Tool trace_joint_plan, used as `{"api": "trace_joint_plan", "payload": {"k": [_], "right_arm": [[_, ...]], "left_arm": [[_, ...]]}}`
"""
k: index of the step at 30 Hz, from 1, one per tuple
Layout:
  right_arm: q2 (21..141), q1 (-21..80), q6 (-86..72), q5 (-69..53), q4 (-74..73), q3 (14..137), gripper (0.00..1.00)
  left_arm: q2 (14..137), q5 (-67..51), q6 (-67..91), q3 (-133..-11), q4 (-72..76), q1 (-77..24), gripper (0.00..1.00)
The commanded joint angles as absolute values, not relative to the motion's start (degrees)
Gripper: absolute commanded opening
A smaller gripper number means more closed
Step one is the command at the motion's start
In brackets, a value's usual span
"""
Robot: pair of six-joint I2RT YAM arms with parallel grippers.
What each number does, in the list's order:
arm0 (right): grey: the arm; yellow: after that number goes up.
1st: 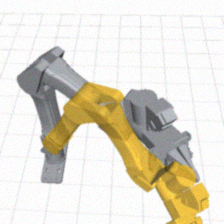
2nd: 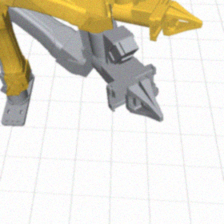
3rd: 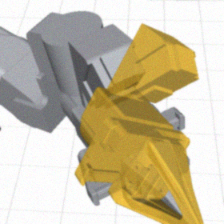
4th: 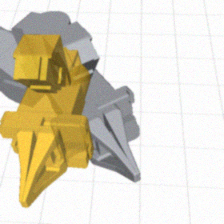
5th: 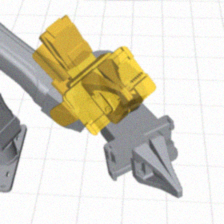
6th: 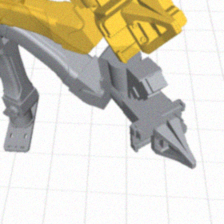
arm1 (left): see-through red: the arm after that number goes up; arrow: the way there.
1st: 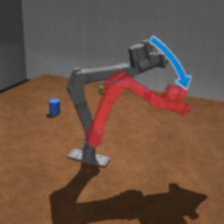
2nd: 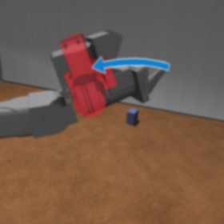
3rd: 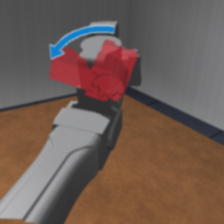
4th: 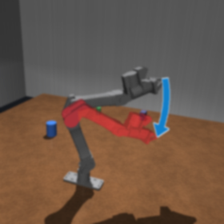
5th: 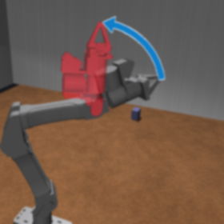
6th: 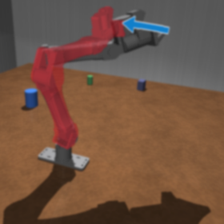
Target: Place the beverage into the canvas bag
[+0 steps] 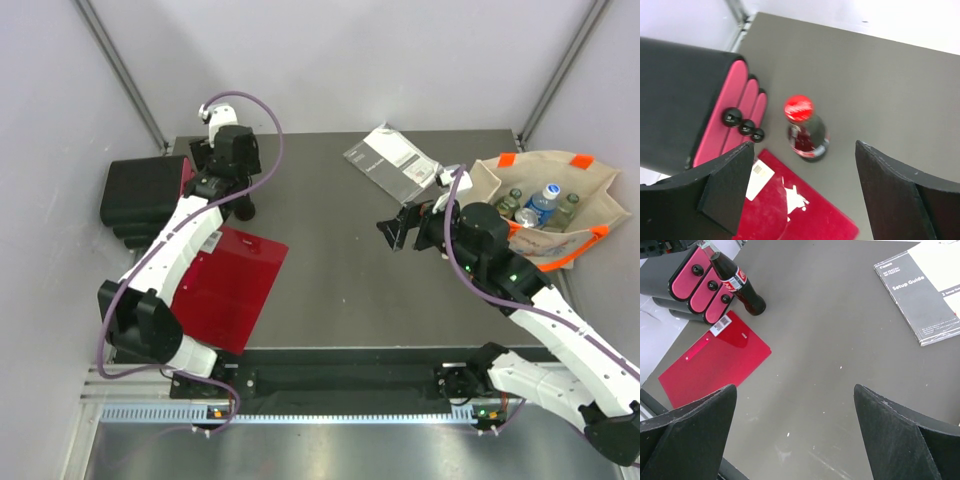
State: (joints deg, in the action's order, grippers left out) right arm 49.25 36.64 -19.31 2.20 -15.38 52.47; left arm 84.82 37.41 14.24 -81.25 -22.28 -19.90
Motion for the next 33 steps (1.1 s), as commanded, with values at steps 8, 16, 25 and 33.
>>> {"api": "trace_joint_plan", "payload": {"k": [8, 16, 25, 33], "right_arm": [[48.8, 37.3, -21.8, 1.3, -13.3, 52.9, 0.99], [47.6, 37.4, -22.9, 1.5, -14.8, 52.2, 1.0], [47.1, 37.4, -18.3, 4.0, -18.4, 52.7, 1.0], [38.9, 37.3, -16.0, 16.9, -22.6, 52.7, 1.0]], "left_arm": [[91.8, 35.3, 13.1, -81.8, -13.4, -14.8, 0.76], [95.8, 34.0, 8.1, -81.8, -10.5, -14.4, 0.34], [89.0, 31.6, 0.9, -78.0, -8.4, -23.9, 0.0], [84.2, 26.7, 1.6, -78.7, -9.1, -40.0, 0.0]]}}
